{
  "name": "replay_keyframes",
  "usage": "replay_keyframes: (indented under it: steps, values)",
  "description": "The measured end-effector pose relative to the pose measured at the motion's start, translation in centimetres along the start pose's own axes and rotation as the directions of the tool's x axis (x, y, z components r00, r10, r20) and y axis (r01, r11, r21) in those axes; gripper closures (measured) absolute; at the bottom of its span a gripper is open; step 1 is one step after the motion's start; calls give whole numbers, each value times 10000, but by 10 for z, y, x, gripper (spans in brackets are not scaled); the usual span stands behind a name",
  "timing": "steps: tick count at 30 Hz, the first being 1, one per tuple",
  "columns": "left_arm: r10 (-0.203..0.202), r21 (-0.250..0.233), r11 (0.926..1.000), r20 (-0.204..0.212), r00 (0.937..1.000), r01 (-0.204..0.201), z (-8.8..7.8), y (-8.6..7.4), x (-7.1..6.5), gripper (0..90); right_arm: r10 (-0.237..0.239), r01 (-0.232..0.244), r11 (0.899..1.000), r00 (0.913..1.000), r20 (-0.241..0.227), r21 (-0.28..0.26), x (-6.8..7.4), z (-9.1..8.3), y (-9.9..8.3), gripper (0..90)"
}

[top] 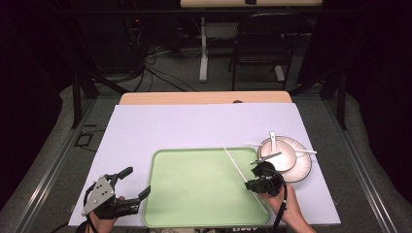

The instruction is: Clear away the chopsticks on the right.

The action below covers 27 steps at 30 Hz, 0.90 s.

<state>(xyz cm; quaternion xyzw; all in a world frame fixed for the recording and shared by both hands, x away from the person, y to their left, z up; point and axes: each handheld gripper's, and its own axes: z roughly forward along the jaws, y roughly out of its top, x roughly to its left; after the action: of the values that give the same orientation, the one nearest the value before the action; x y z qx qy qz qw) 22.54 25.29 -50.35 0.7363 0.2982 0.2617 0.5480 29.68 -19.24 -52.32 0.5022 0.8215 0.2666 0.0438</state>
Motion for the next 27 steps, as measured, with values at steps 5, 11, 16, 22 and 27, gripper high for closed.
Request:
replay_keyframes:
  steps: [5,11,16,22,27]
  values:
    - [43,1,10000,19,10000,-43,0,0,0,154,-1,0,9999,9998,187,101,-1,3,-1,833]
    - [23,-3,10000,26,10000,-23,0,0,0,154,-351,323,9987,9968,719,402,-2,7,-3,801]
    - [33,0,10000,32,10000,-33,0,0,0,154,-347,314,9986,9960,821,414,-3,10,-3,773]
    - [57,12,10000,60,10000,-57,0,0,0,154,-924,907,9956,9921,849,242,3,10,-4,598]
    - [64,22,10000,51,10000,-64,-1,0,0,154,-2632,2631,9647,9604,913,142,15,-10,-1,405]
